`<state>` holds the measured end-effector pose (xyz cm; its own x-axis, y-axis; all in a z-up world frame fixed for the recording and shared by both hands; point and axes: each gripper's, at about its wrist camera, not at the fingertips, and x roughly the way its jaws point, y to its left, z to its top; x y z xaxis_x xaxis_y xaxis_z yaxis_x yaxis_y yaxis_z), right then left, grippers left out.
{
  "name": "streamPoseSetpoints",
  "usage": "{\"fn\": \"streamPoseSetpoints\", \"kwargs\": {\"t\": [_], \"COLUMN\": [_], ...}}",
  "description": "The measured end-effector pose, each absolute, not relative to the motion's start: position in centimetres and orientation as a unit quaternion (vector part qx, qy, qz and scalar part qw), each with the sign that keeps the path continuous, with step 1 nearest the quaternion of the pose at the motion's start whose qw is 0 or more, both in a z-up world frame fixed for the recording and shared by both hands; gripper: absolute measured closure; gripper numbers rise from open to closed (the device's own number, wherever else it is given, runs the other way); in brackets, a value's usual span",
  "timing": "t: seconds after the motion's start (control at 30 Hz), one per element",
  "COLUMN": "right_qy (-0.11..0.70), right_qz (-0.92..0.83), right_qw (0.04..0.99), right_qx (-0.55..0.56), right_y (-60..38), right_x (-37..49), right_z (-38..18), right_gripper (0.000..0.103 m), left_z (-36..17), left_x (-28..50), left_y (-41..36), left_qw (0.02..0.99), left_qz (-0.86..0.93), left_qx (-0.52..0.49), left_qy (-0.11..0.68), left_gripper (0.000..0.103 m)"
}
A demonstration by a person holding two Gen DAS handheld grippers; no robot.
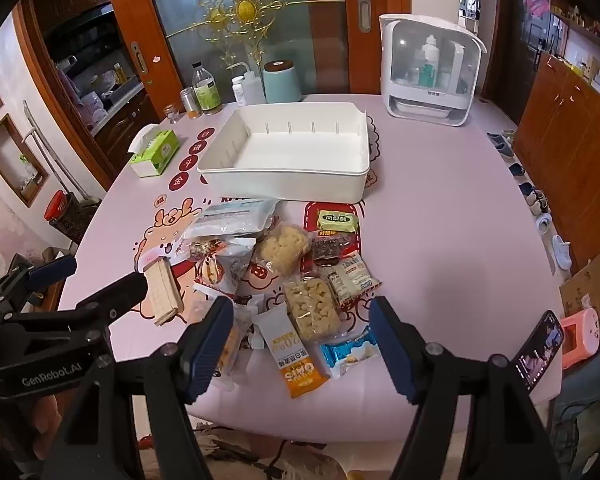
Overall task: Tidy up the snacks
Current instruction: 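Move both grippers toward the snack pile on the table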
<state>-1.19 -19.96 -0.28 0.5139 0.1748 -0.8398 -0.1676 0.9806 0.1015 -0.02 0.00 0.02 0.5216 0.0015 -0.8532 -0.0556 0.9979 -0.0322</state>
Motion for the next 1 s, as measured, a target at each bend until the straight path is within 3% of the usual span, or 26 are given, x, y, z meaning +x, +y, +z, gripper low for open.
{"fn": "streamPoseSetpoints", "kwargs": {"t": [1.0], "right_qy": [0.485], "right_qz": [0.100], "right_qw": [0.869], "right_qx": [0.007], "right_y": [-20.9], "right_x": [-2.0], "right_z": [-0.8], "right_gripper": [0.032], "left_z": [-1.4], "left_x": [-0.5], "left_y": [-0.9], "left_qw": [0.859], "left_qz": [0.012], "left_qx": [-0.039], "left_qy": [0.510], "left_gripper": [0.001]}}
